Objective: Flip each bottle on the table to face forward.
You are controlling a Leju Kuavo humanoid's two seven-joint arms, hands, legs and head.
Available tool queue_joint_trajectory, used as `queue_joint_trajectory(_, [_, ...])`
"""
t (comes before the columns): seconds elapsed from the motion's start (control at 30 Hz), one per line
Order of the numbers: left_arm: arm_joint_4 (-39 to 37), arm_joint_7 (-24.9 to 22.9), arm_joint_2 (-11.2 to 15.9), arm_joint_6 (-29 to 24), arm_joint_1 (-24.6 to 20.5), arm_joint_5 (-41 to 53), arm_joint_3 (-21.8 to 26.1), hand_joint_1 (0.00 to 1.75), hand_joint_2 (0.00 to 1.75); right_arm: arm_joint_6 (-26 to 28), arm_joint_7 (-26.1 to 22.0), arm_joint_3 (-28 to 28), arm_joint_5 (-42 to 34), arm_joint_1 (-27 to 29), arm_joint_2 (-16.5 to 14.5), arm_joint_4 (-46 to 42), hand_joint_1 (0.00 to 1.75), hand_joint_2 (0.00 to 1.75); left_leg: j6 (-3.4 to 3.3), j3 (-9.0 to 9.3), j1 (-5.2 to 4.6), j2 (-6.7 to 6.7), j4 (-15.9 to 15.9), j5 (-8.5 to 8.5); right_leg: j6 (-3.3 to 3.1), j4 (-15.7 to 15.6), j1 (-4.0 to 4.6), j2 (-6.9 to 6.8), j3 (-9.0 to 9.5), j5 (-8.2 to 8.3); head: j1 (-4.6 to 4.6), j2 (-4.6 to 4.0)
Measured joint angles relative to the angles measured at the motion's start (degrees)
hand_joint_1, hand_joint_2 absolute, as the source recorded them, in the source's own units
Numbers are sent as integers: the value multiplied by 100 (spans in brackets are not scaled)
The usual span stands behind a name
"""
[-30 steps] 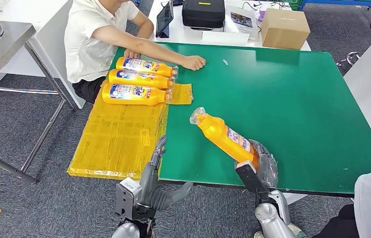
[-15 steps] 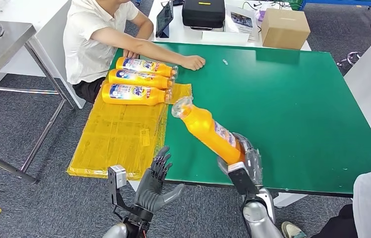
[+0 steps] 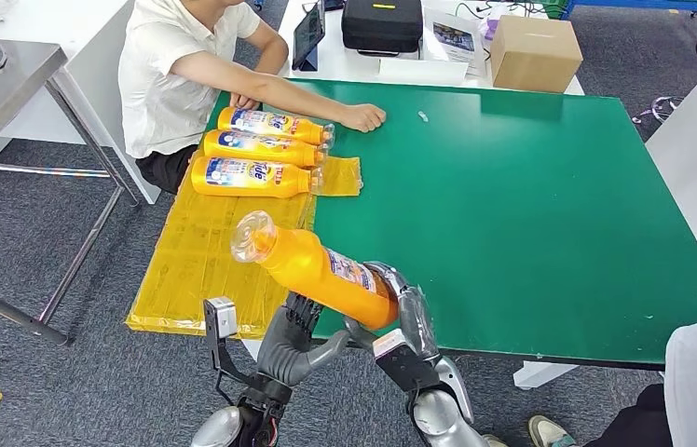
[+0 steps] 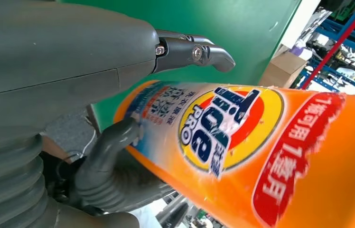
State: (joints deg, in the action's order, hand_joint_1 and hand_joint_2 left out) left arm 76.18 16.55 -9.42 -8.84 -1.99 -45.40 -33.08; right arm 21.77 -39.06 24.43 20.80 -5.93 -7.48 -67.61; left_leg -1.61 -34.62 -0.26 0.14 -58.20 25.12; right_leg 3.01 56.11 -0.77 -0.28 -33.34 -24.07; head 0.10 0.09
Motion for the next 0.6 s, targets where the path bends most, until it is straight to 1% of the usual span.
queue_joint_trajectory(0.3, [139, 169, -110, 123, -107, -303, 206, 0, 175, -151, 42, 456, -76, -7, -2, 21, 164, 175, 0, 0, 0, 0, 0, 0, 0, 1, 0, 0, 1, 0, 0, 0])
queue_joint_trajectory(0.4, [294, 231, -132, 134, -107, -396, 314, 0, 175, -220, 88, 541, -102, -11, 2, 53, 161, 175, 0, -1, 0, 0, 0, 0, 0, 1, 0, 0, 0, 0, 0, 0])
queue_joint_trajectory(0.6, [580, 278, -148, 157, -55, -478, 460, 0, 175, -348, 120, 637, -127, -83, 3, 172, 161, 175, 0, 0, 0, 0, 0, 0, 0, 0, 0, 0, 0, 0, 0, 0])
